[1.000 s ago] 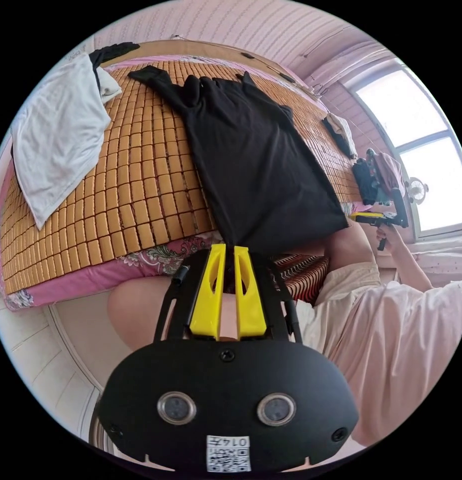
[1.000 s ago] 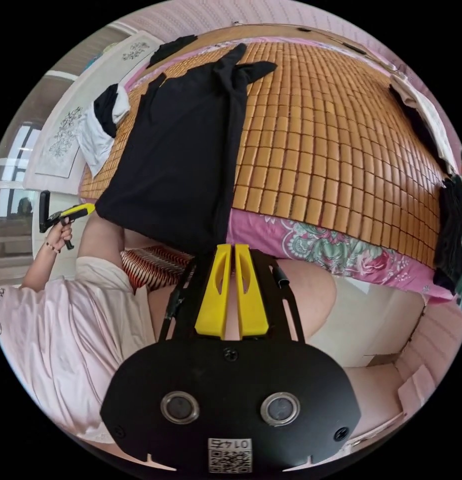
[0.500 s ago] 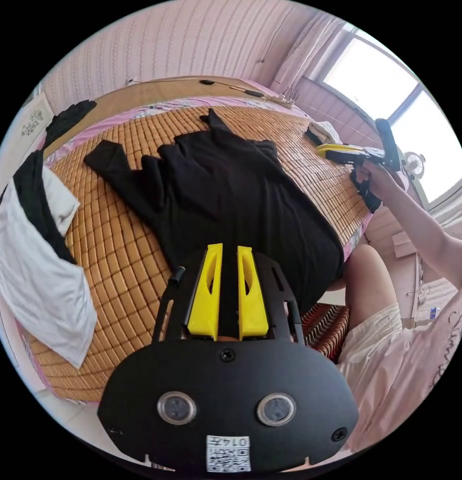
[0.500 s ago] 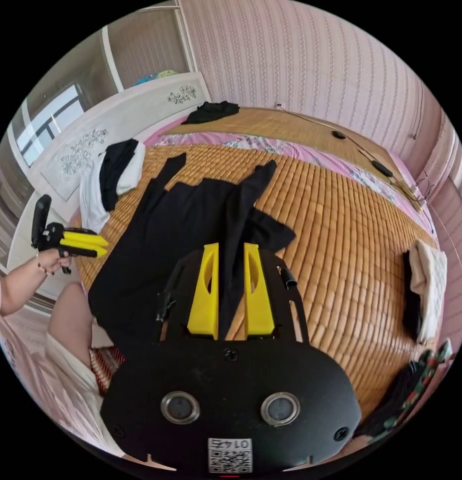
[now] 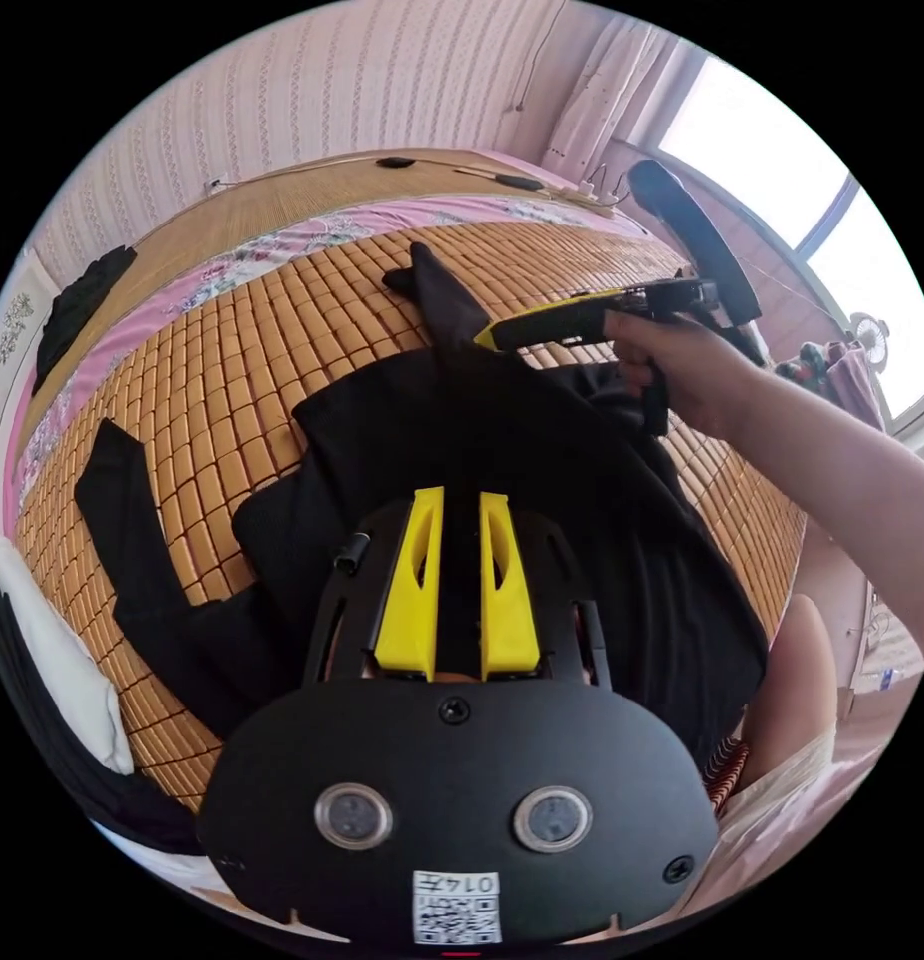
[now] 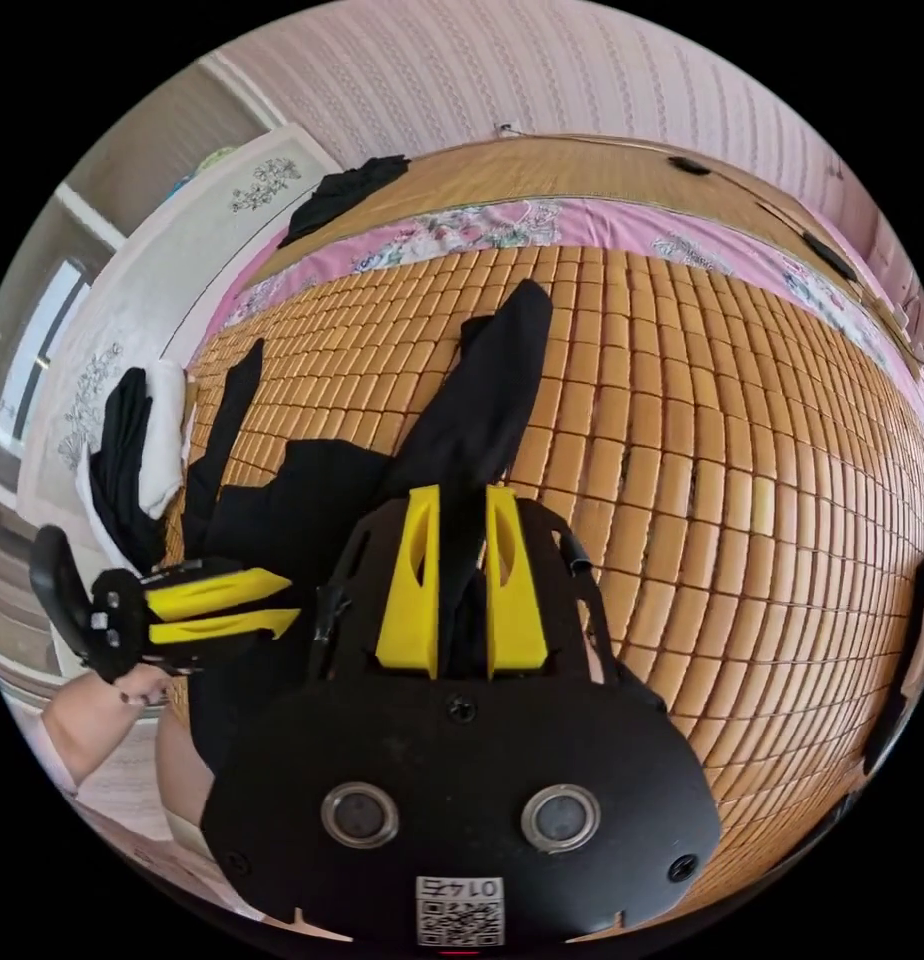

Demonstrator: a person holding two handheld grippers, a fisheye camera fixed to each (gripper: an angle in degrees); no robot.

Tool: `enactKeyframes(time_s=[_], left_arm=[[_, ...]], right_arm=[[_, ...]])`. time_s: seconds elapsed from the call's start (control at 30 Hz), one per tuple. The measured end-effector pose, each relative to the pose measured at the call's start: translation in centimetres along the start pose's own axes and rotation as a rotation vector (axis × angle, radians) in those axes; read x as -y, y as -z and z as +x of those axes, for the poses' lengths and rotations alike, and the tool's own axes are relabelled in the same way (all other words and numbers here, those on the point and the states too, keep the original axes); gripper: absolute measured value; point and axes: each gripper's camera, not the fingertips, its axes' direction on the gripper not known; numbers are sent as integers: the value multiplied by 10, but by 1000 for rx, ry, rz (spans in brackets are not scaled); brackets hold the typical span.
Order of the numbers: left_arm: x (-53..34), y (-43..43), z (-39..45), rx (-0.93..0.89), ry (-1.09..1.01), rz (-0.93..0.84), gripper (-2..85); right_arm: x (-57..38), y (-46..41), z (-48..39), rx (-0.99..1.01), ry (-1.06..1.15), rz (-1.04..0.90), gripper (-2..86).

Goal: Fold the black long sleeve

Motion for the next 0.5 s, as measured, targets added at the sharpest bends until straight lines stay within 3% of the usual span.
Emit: enactKeyframes(time_s=[0.07,0.2,0.33,0.5], left_arm=[[6,-22,3,38,-12,-63,63],[11,-41,9,28,-29,-9,51],[20,-56,20,30,-45,7,49],[37,-53,52,83,-106,17,54]], right_arm=[[-16,19,4,39,15,80,14],[-83,102,18,94,37,342,7],[-203,223,15,-119,40,539,9],[-308,277,43,-401,-214,383,19]])
